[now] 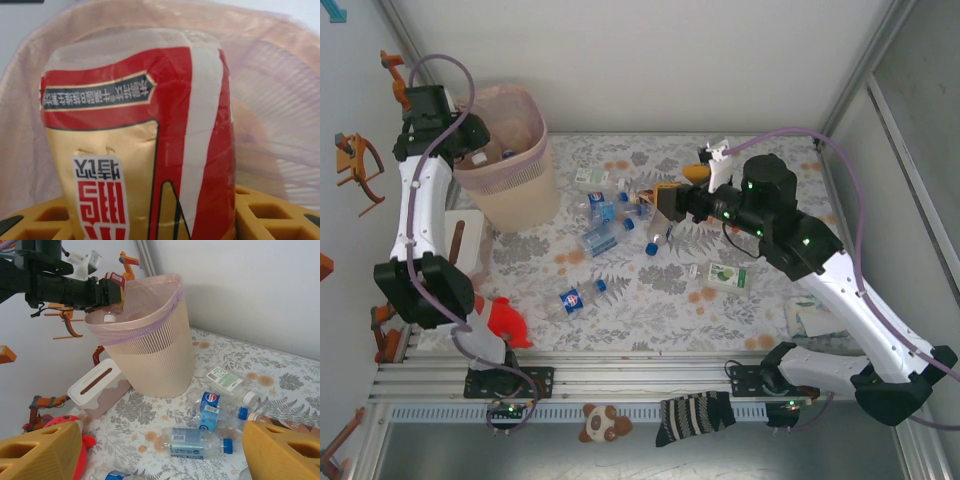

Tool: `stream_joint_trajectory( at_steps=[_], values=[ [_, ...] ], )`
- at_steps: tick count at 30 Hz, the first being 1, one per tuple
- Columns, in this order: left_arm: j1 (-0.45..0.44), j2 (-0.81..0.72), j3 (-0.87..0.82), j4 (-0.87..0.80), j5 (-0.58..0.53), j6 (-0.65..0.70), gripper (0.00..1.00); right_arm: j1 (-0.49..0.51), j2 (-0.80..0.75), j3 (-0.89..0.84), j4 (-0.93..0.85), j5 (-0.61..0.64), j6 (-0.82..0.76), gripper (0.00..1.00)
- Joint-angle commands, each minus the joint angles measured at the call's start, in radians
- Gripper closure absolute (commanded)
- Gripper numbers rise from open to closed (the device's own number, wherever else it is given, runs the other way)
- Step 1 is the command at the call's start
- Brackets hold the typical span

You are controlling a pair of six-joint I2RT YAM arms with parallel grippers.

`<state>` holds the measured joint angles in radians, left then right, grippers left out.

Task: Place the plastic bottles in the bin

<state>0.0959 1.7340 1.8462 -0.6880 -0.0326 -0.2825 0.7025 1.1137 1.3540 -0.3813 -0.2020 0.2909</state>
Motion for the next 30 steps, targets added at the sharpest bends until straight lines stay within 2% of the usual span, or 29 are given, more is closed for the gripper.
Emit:
stream_joint_trajectory(
  at_steps=[1,2,5,18,30],
  values=[
    [0.013,0.094,0.086,-0.149,-0.010,-0.047,0.55,0.000,-0.012,-0.010,-0.001,0.019,0.007,0.18],
    [0.014,0.126,0.109,-0.179,-0.010,-0.047,0.52,0.000,-0.013,-0.012,-0.001,0.019,0.008,0.18],
    [0.013,0.200,0.160,-0.240,-0.013,-0.058,0.50,0.000,-0.015,-0.014,-0.005,0.021,0.010,0.18],
    [-0.026,0.392,0.208,-0.323,-0.012,-0.013,0.40,0.000,-0.017,-0.024,-0.014,0.028,0.012,0.18],
    [-0.042,0.323,0.283,-0.327,-0.018,-0.009,0.23,0.000,-0.031,-0.022,-0.019,0.041,0.010,0.18]
  ],
)
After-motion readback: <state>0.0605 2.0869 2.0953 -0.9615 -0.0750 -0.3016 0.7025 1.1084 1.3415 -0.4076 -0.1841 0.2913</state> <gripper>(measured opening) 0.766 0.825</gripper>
